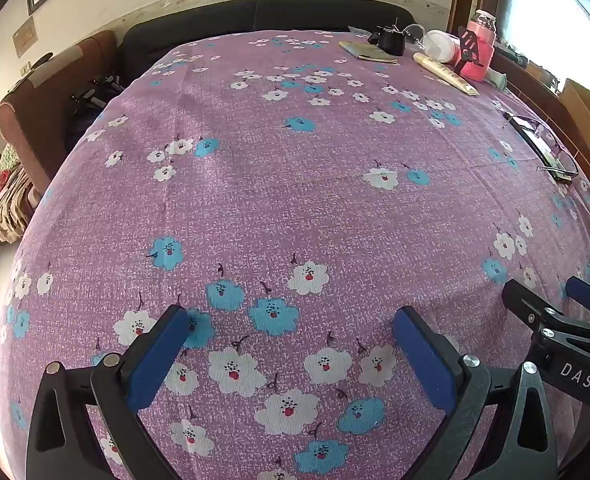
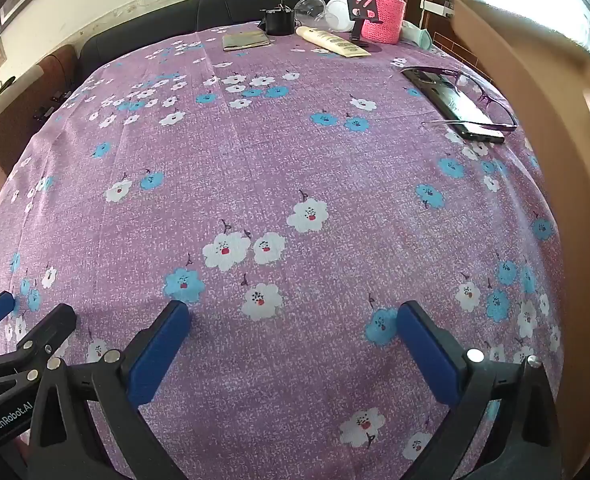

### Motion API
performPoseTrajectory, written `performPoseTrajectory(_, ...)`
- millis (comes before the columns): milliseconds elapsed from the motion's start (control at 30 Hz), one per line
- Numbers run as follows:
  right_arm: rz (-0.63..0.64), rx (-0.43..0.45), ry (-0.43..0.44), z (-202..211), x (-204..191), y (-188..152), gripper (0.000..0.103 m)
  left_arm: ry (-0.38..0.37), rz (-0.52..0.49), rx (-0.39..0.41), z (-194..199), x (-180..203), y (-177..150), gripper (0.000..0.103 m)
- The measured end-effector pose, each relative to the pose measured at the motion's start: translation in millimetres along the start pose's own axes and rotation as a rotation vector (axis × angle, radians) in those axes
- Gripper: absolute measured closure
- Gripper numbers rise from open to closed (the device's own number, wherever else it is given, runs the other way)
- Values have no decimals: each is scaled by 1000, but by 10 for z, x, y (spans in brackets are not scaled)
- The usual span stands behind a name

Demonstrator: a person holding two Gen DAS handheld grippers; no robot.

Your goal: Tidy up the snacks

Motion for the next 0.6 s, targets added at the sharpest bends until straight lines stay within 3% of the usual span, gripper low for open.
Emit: performPoseTrajectory(600,-1,-1,1,-26,-27,-1,0,1,0,0,0,0,0,0)
Point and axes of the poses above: each gripper's, at about its wrist camera, not at the fingertips, and z roughly against the way its jaws point, x to its right, y to its top, the point moved 1 cm from there along -z, roughly the way its jaws point, and after that the axes turned 8 degrees about -x, right-handed, at the moved point
